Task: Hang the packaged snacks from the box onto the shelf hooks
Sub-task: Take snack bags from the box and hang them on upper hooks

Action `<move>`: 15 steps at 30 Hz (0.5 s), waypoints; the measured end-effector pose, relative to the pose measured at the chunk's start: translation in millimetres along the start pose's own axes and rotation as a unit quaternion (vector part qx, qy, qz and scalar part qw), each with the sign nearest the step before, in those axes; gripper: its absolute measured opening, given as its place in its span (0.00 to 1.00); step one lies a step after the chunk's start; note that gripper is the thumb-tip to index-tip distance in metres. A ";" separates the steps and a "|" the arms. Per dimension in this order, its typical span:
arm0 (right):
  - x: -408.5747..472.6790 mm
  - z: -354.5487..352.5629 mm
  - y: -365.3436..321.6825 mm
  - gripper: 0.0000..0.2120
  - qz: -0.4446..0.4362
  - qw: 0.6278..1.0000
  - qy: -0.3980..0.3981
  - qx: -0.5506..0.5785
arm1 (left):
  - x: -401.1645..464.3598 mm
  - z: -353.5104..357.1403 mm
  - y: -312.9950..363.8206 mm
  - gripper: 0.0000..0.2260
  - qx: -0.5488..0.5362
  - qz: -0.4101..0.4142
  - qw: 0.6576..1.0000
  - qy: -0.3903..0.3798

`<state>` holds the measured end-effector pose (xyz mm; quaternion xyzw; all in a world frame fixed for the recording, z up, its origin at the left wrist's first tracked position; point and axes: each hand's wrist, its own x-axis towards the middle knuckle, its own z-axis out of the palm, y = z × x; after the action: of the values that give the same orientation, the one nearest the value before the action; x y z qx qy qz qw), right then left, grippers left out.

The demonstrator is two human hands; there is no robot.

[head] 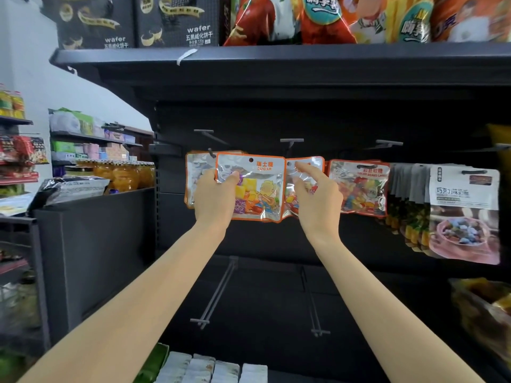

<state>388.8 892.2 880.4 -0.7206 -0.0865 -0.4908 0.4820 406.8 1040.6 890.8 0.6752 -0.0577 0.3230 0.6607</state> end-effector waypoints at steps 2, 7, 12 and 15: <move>0.3 -0.4 -0.8 0.16 -0.002 1.000 -0.004 -0.005 | 0.8 -0.2 -0.1 0.10 0.003 -0.001 1.000 0.006; 6.6 2.4 1.6 0.15 -0.001 1.000 -0.005 -0.020 | -1.0 1.8 -0.1 0.09 0.006 -0.002 1.000 0.008; 22.2 13.9 16.0 0.17 0.025 0.998 -0.027 -0.044 | -1.1 5.3 -0.2 0.07 -0.001 -0.002 1.000 0.005; 34.7 20.3 24.1 0.20 0.044 0.990 -0.074 -0.116 | -1.6 5.7 0.7 0.07 0.012 -0.004 1.000 0.008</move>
<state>433.3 883.3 892.0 -0.8091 -0.0329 -0.4210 0.4086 407.2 1034.8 891.1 0.6808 -0.0456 0.3268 0.6539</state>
